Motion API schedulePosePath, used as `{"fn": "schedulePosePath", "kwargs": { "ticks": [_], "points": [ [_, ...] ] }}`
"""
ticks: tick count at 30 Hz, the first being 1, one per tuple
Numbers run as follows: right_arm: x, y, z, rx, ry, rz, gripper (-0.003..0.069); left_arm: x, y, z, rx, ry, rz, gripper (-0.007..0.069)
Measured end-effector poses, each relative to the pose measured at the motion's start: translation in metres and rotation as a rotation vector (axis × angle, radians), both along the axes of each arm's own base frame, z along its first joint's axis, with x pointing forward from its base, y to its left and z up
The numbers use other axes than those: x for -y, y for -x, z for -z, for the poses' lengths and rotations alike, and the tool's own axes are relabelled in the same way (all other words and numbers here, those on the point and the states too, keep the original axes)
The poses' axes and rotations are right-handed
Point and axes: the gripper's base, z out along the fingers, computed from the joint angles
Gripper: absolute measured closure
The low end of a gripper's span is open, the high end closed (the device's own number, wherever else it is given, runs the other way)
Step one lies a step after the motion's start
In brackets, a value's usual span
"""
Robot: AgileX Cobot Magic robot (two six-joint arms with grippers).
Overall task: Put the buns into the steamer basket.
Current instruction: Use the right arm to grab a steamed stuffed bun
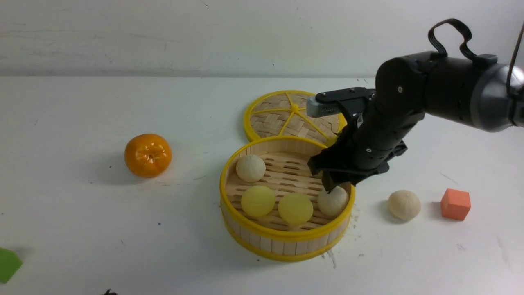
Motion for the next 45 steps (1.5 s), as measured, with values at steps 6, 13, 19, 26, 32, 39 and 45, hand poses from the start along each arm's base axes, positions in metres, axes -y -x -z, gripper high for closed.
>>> {"fn": "schedulePosePath", "kwargs": {
  "ticks": [6, 13, 19, 26, 32, 39, 45],
  "points": [
    [0.041, 0.005, -0.042, 0.070, 0.041, 0.126, 0.0195, 0.000, 0.000, 0.000, 0.000, 0.000, 0.000, 0.0522],
    [0.101, -0.011, 0.000, -0.096, 0.045, 0.331, 0.0397, 0.000, 0.000, 0.000, 0.000, 0.000, 0.000, 0.0513],
    [0.101, -0.022, 0.028, -0.157, -0.031, 0.322, 0.0424, 0.000, 0.000, 0.000, 0.000, 0.000, 0.000, 0.0508],
    [0.106, -0.030, 0.039, -0.131, 0.002, 0.330, 0.0404, 0.000, 0.000, 0.000, 0.000, 0.000, 0.000, 0.0500],
    [0.111, -0.033, 0.044, -0.138, 0.002, 0.354, 0.0403, 0.000, 0.000, 0.000, 0.000, 0.000, 0.000, 0.0494],
    [0.110, -0.036, 0.059, -0.173, 0.002, 0.360, 0.0403, 0.000, 0.000, 0.000, 0.000, 0.000, 0.000, 0.0487],
    [0.110, -0.036, 0.059, -0.167, 0.002, 0.355, 0.0442, 0.000, 0.000, 0.000, 0.000, 0.000, 0.000, 0.0480]
  ]
}}
